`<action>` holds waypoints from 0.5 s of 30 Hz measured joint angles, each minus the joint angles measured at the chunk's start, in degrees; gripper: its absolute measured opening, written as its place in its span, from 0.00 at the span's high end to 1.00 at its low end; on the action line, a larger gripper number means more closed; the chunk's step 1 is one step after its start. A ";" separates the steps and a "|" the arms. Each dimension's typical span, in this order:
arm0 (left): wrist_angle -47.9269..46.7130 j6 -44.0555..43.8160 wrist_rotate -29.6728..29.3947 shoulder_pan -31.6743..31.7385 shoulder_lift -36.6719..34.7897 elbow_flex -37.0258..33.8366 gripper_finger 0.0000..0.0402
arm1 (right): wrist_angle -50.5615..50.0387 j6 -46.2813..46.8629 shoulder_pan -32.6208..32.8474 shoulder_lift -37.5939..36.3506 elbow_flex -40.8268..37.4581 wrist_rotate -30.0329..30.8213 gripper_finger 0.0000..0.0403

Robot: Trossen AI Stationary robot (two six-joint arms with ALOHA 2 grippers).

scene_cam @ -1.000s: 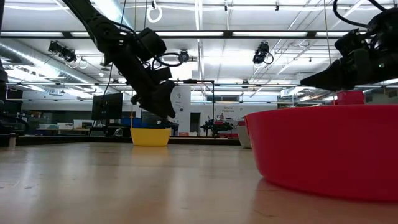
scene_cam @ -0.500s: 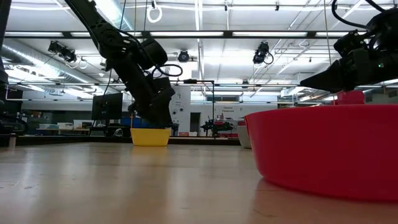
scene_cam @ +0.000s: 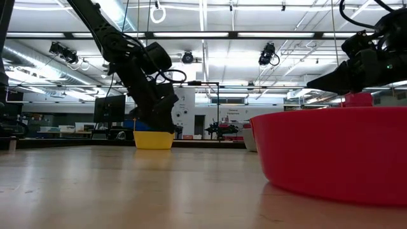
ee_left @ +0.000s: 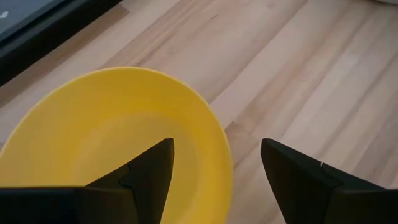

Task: Nest bowls inside each other
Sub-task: Stack the yellow bowl on the blue bowl

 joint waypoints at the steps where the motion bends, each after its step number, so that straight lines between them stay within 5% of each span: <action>1: -0.23 0.00 -0.01 0.00 0.00 0.00 0.39 | 0.01 0.04 0.01 0.00 0.00 0.01 0.97; 15: 2.52 0.71 -1.40 0.09 5.33 0.05 0.49 | 0.26 0.13 0.01 -0.06 0.02 0.08 0.97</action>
